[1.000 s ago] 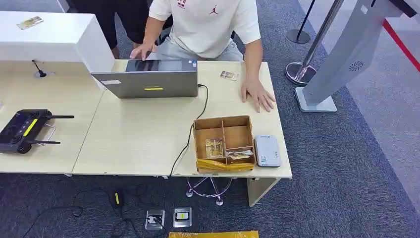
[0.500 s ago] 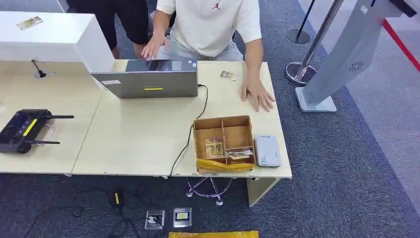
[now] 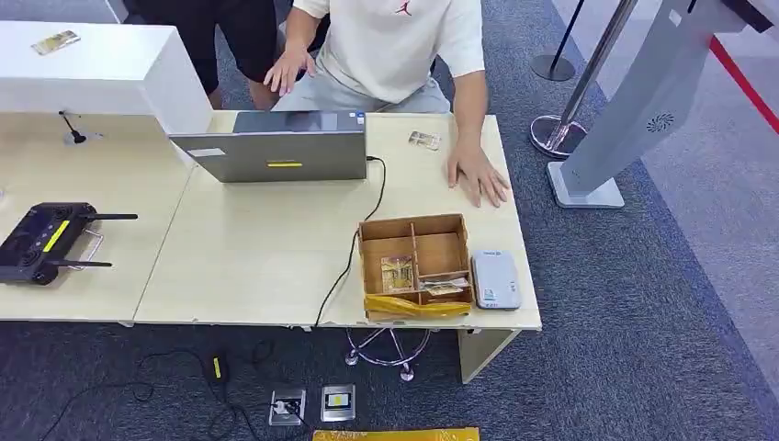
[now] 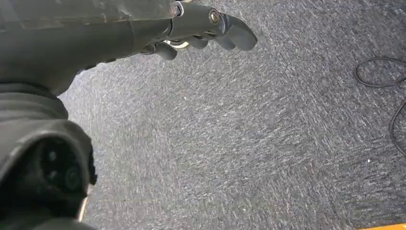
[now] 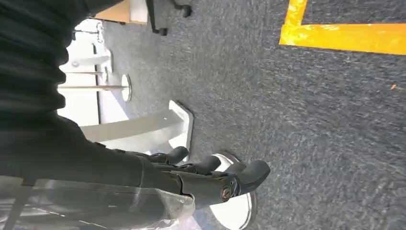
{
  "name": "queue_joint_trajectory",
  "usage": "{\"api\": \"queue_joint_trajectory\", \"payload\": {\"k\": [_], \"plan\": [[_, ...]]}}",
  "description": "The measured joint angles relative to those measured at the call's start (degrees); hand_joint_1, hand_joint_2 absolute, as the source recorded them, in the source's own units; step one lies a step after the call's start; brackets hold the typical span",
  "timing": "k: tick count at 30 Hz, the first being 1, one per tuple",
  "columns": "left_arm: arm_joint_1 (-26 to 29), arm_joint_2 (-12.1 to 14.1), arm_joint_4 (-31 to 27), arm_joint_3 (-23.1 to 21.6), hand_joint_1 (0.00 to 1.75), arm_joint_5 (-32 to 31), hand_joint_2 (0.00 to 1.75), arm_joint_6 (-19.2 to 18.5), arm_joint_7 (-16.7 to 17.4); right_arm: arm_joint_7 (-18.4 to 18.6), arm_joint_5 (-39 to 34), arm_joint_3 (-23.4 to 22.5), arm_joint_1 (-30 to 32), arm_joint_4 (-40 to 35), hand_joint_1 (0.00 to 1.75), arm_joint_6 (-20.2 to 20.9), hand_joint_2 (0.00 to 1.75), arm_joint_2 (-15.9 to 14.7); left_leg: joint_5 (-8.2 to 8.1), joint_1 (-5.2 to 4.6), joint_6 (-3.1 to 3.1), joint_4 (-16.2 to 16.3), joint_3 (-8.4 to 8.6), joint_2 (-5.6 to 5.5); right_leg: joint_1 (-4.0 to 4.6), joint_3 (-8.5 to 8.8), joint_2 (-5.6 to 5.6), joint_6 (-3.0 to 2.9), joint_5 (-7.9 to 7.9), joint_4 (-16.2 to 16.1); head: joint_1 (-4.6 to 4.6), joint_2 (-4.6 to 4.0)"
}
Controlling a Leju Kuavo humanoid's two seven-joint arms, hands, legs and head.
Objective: Pass the card to the sensor for recognition and then transmit it.
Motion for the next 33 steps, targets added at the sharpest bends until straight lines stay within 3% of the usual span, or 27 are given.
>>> {"api": "queue_joint_trajectory", "payload": {"k": [16,27,33], "plan": [[-0.65,-1.55,0.0,-0.33,0.0,-3.23,0.0,-1.55,0.2,-0.41,-0.76,0.7,-0.08,0.0,0.0,-1.55,1.75,-0.52,0.0,0.0,0.0,0.0,0.01,0.01,0.0,0.0,0.0,0.0,0.0,0.0,0.02,0.0],[0.45,-1.7,0.0,-0.31,0.0,-1.71,0.0,-0.39,0.28,2.71,-0.63,0.7,0.0,0.0,0.0,-0.52,1.75,-2.12,-0.01,0.0,0.01,0.0,0.01,0.0,0.0,-0.01,0.0,0.0,0.0,-0.01,0.0,0.0],[-0.05,-1.79,0.0,-0.31,0.0,-1.09,0.0,-0.42,0.28,0.65,-1.09,0.7,-0.1,0.0,0.0,-0.66,1.75,-2.23,0.0,0.0,0.0,0.0,0.02,0.0,0.0,0.02,0.0,0.0,0.0,0.0,-0.02,0.0]]}}
